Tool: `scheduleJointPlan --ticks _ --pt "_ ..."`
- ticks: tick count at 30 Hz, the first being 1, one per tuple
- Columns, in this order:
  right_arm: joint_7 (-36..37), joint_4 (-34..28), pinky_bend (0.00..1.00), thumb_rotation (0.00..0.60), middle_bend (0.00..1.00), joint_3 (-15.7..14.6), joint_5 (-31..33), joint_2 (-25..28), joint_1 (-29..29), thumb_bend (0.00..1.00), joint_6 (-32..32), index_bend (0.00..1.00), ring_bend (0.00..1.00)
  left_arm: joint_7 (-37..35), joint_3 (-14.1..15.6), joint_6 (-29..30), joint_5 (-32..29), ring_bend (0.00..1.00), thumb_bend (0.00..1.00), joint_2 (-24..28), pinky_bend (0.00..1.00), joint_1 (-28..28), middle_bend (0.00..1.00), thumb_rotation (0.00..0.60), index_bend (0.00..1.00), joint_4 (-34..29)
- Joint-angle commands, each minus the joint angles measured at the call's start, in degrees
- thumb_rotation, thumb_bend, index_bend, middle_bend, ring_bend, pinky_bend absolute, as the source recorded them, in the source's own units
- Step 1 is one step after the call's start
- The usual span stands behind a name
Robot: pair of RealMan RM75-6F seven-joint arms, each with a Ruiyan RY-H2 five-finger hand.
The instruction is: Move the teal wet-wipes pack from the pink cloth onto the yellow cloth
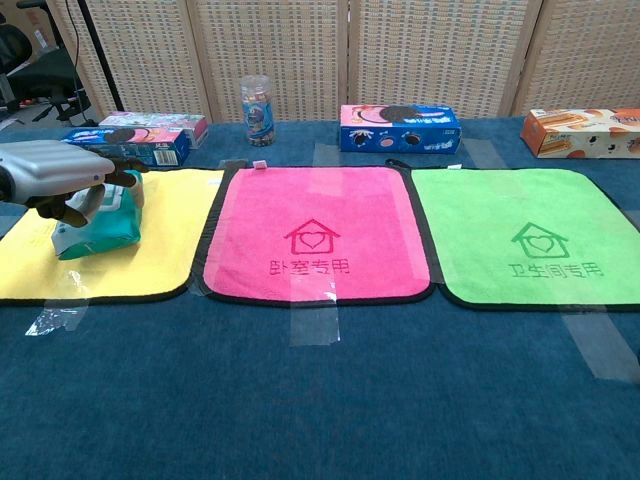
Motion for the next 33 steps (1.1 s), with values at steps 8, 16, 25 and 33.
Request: scheduleJointPlan --ticks 8,16,25,33 --pt "0.36 -0.34 0.00 0.600 0.00 -0.30 -0.71 0.32 -0.04 0.00 0.20 0.00 0.00 -4.68 -3.20 12.51 4.55 0.00 0.00 1.79 0.00 4.52 0.00 0.600 0.00 -5.73" --pt "0.73 -0.42 0.00 0.600 0.00 -0.18 -0.72 0.53 -0.18 0.00 0.58 0.00 0.00 -12.22 -3.06 23.95 7.61 0.00 0.00 6.04 0.00 12.61 0.00 0.600 0.00 -11.96" --pt "1.11 -0.64 0.00 0.600 0.00 -0.41 -1.38 0.80 -0.49 0.00 1.29 0.00 0.00 -18.82 0.19 36.04 8.45 0.00 0.00 11.69 0.00 24.85 0.00 0.600 0.00 -16.48" --pt "0.77 -0.71 0.00 0.600 0.00 -0.50 -1.50 0.92 -0.84 0.00 1.86 0.00 0.00 -28.71 2.77 42.63 10.84 0.00 0.00 11.86 0.00 33.97 0.00 0.600 0.00 -12.76"
